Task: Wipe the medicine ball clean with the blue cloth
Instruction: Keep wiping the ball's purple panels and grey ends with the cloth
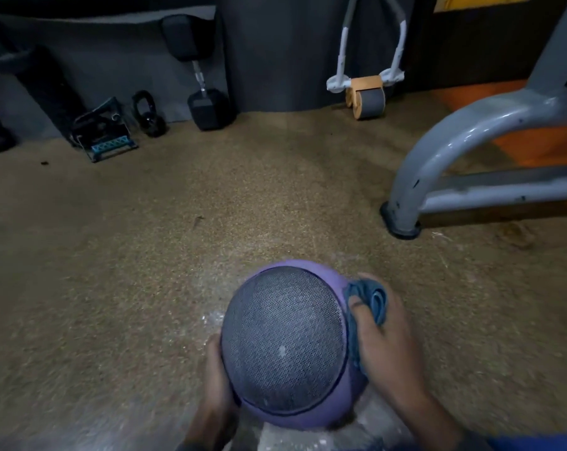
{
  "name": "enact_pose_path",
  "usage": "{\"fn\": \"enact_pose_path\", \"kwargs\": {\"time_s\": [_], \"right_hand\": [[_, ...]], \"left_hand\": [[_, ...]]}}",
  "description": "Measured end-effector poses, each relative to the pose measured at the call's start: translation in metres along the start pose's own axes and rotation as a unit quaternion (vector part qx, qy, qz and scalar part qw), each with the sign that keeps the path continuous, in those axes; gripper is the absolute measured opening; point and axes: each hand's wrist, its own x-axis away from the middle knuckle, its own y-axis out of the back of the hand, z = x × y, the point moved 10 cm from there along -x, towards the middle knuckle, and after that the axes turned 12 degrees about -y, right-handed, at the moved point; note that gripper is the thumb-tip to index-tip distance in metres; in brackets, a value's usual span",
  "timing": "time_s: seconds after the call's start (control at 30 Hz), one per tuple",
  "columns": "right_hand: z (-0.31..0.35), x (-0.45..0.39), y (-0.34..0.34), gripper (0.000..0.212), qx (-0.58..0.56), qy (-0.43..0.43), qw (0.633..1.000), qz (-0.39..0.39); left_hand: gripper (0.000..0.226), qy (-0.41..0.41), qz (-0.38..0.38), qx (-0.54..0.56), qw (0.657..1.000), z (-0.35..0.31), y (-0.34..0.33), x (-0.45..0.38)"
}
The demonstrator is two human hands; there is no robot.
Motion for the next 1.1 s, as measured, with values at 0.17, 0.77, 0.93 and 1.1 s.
{"fn": "enact_pose_path", "kwargs": {"time_s": [0.17, 0.77, 0.93, 1.1], "right_hand": [[-0.001, -0.009, 0.004, 0.057, -0.046, 0.020, 0.999, 0.002], [0.052, -0.009, -0.029, 0.048, 0.098, 0.132, 0.986, 0.042], [0.100, 0.034, -0.050, 0.060, 0.199, 0.298, 0.932, 0.048], [0.041, -0.065, -0.068, 0.022, 0.042, -0.044, 0.970, 0.235]], "left_hand": [[0.053, -0.220, 0.122, -0.272, 0.929, -0.079, -0.049, -0.021], [0.060, -0.195, 0.103, -0.268, 0.938, -0.074, -0.039, -0.052], [0.021, -0.228, 0.146, -0.227, 0.935, -0.083, -0.044, -0.049], [0.021, -0.225, 0.100, -0.221, 0.944, -0.087, -0.026, -0.054]]}}
